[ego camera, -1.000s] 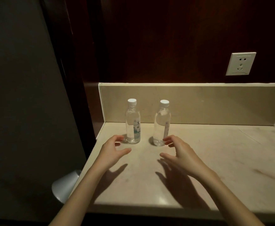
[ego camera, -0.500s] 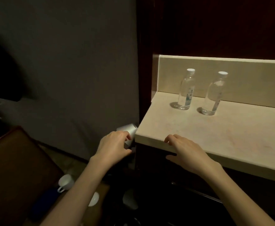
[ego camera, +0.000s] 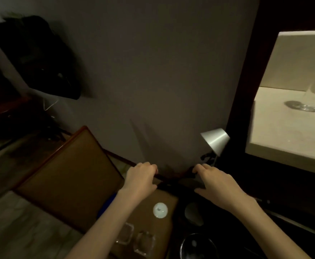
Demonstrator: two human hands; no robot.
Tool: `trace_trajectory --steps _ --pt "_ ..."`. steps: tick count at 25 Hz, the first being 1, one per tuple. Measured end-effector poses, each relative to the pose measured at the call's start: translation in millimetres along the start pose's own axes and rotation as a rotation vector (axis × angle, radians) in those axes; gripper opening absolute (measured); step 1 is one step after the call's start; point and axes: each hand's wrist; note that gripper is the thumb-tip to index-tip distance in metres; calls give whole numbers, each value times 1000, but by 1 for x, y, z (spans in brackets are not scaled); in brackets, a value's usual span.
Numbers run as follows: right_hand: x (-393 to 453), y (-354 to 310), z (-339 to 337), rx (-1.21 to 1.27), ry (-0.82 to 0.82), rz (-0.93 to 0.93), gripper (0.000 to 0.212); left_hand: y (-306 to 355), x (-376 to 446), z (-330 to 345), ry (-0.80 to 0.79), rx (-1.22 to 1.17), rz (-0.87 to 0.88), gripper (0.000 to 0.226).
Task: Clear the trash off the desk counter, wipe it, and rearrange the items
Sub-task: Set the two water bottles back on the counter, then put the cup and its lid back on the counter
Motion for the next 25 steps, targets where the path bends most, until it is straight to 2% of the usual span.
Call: trace_trajectory --steps 6,15,25 --pt "49 -55 58 104 -83 104 48 -85 15 43 -112 8 -12 39" --pt "112 -55 110 122 -166 149 49 -144 60 96 -162 -51 -117 41" --pt "196 -74 212 250 -203 353 40 -233 164 186 -309 -130 -130 48"
Point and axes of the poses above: each hand's wrist, its own x-axis towards the middle knuckle, its own z-axis out of the palm, y = z × x, and after that the axes turned 8 degrees about -y, right-handed
